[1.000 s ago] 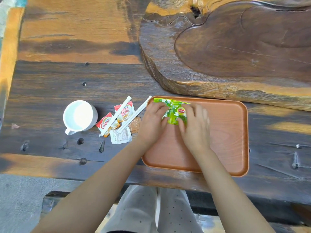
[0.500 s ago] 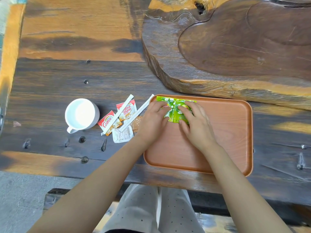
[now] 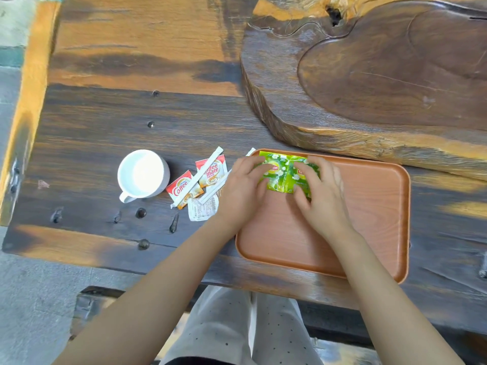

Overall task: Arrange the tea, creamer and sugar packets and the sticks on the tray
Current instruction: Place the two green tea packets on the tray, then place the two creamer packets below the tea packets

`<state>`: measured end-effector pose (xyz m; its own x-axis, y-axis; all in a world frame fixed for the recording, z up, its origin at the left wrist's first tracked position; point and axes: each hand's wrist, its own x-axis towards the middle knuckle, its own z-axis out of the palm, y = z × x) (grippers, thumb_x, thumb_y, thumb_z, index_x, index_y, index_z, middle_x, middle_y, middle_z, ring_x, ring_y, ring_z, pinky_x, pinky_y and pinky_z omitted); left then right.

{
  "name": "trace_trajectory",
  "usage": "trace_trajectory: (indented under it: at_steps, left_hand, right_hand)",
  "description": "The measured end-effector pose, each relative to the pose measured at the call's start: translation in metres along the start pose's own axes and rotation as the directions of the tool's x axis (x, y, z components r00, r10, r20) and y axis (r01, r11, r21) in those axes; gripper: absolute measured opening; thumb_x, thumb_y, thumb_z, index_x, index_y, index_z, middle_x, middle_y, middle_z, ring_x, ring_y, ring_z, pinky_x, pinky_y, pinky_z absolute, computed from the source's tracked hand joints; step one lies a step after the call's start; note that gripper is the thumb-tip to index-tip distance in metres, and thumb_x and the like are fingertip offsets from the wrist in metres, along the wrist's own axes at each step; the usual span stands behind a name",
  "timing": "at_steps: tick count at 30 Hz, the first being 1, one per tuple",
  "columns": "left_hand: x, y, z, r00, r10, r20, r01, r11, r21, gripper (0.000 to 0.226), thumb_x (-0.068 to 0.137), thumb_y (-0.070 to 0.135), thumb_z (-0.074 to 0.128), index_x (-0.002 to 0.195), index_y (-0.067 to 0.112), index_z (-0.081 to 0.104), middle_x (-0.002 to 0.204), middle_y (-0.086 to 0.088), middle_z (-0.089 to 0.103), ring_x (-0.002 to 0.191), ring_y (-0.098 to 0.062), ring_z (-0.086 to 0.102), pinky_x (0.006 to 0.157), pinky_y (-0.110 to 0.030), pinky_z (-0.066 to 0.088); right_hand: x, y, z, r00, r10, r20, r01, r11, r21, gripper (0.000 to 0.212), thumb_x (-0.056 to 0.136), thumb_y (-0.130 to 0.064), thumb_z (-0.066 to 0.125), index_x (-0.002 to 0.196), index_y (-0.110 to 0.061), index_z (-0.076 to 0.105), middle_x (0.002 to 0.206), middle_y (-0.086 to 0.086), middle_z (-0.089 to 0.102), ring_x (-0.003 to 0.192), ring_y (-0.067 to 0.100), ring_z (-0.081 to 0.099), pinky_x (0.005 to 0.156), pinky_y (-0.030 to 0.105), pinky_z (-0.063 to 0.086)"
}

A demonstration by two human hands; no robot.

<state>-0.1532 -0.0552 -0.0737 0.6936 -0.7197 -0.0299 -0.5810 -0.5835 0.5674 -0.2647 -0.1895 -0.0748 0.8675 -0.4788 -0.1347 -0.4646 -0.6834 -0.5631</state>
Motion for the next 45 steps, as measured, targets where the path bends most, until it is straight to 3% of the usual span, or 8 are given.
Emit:
trace_trajectory:
  at_steps: [5, 10, 19, 26, 31, 36, 41, 45]
  left_hand:
    - [-0.039, -0.032, -0.031, 0.947, -0.240, -0.212, 0.244, 0.970, -0.007, 0.033, 0.084, 0.010, 0.042, 0.106, 0.004, 0.065, 0.114, -0.016, 0.064, 0.108, -0.030, 0.052, 0.096, -0.024, 0.032]
    - [-0.073, -0.066, -0.040, 0.854, -0.495, -0.161, 0.518, 0.836, 0.182, 0.041, 0.089, 0.006, 0.040, 0.128, 0.003, 0.047, 0.132, -0.021, 0.051, 0.123, -0.040, 0.042, 0.104, -0.046, 0.037]
    - [-0.078, -0.065, -0.037, 0.832, -0.529, -0.170, 0.553, 0.758, 0.346, 0.019, 0.074, -0.004, 0.050, 0.092, 0.000, 0.056, 0.101, -0.023, 0.060, 0.090, -0.041, 0.056, 0.067, -0.043, 0.047]
    - [-0.090, -0.068, -0.039, 0.814, -0.558, -0.158, 0.578, 0.756, 0.307, 0.009, 0.080, -0.002, 0.049, 0.089, -0.002, 0.052, 0.119, -0.026, 0.057, 0.107, -0.042, 0.052, 0.078, -0.047, 0.047]
    - [-0.091, -0.070, -0.049, 0.797, -0.574, -0.188, 0.603, 0.739, 0.300, 0.019, 0.081, 0.006, 0.057, 0.099, 0.001, 0.055, 0.097, -0.023, 0.060, 0.092, -0.041, 0.053, 0.073, -0.046, 0.043]
    - [-0.087, -0.077, -0.057, 0.662, -0.745, -0.080, 0.749, 0.655, 0.104, 0.027, 0.081, 0.017, 0.058, 0.101, -0.002, 0.058, 0.104, -0.028, 0.057, 0.102, -0.041, 0.049, 0.085, -0.044, 0.039]
    - [-0.095, -0.074, -0.083, 0.534, -0.843, 0.067, 0.832, 0.509, -0.221, 0.017, 0.084, 0.019, 0.057, 0.079, 0.003, 0.056, 0.071, -0.012, 0.056, 0.073, -0.028, 0.050, 0.060, -0.030, 0.033]
    - [-0.109, -0.070, -0.109, 0.537, -0.843, -0.046, 0.818, 0.533, -0.218, 0.017, 0.086, 0.019, 0.054, 0.074, 0.009, 0.048, 0.066, -0.004, 0.050, 0.073, -0.027, 0.047, 0.062, -0.033, 0.035]
  right_hand:
    - [0.010, -0.040, 0.001, 0.998, -0.062, -0.030, 0.064, 0.996, 0.059, 0.034, 0.082, -0.016, 0.051, 0.114, -0.011, 0.058, 0.119, 0.010, 0.055, 0.111, 0.029, 0.045, 0.100, 0.040, 0.035]
    - [0.051, -0.091, 0.029, 0.973, -0.172, 0.153, 0.180, 0.983, -0.043, 0.027, 0.088, -0.024, 0.053, 0.111, -0.010, 0.060, 0.111, 0.011, 0.058, 0.109, 0.032, 0.046, 0.092, 0.040, 0.035]
    - [0.067, -0.130, 0.083, 0.971, -0.099, 0.219, 0.163, 0.942, -0.295, 0.043, 0.081, -0.029, 0.065, 0.115, -0.010, 0.048, 0.120, 0.009, 0.048, 0.113, 0.029, 0.041, 0.092, 0.038, 0.033]
    - [0.059, -0.136, 0.088, 0.971, -0.039, 0.237, 0.071, 0.989, -0.128, 0.026, 0.084, -0.008, 0.057, 0.108, -0.009, 0.045, 0.119, 0.012, 0.055, 0.112, 0.031, 0.048, 0.089, 0.039, 0.038]
    - [0.058, -0.129, 0.075, 0.965, 0.050, 0.258, -0.088, 0.986, 0.138, 0.028, 0.081, -0.004, 0.057, 0.109, -0.008, 0.053, 0.114, 0.012, 0.060, 0.105, 0.029, 0.055, 0.086, 0.036, 0.043]
    - [0.056, -0.127, 0.063, 0.936, 0.216, 0.279, -0.326, 0.833, 0.448, 0.024, 0.080, -0.003, 0.061, 0.104, -0.005, 0.062, 0.079, -0.002, 0.058, 0.079, 0.015, 0.055, 0.067, 0.018, 0.043]
    - [0.049, -0.130, 0.046, 0.913, 0.293, 0.285, -0.408, 0.639, 0.651, 0.016, 0.080, 0.000, 0.061, 0.094, -0.007, 0.064, 0.078, 0.003, 0.064, 0.073, 0.016, 0.061, 0.070, 0.027, 0.049]
    - [0.033, -0.134, 0.023, 0.874, 0.291, 0.389, -0.482, 0.421, 0.769, 0.017, 0.081, 0.001, 0.061, 0.077, -0.016, 0.062, 0.075, 0.000, 0.064, 0.068, 0.012, 0.059, 0.067, 0.023, 0.046]
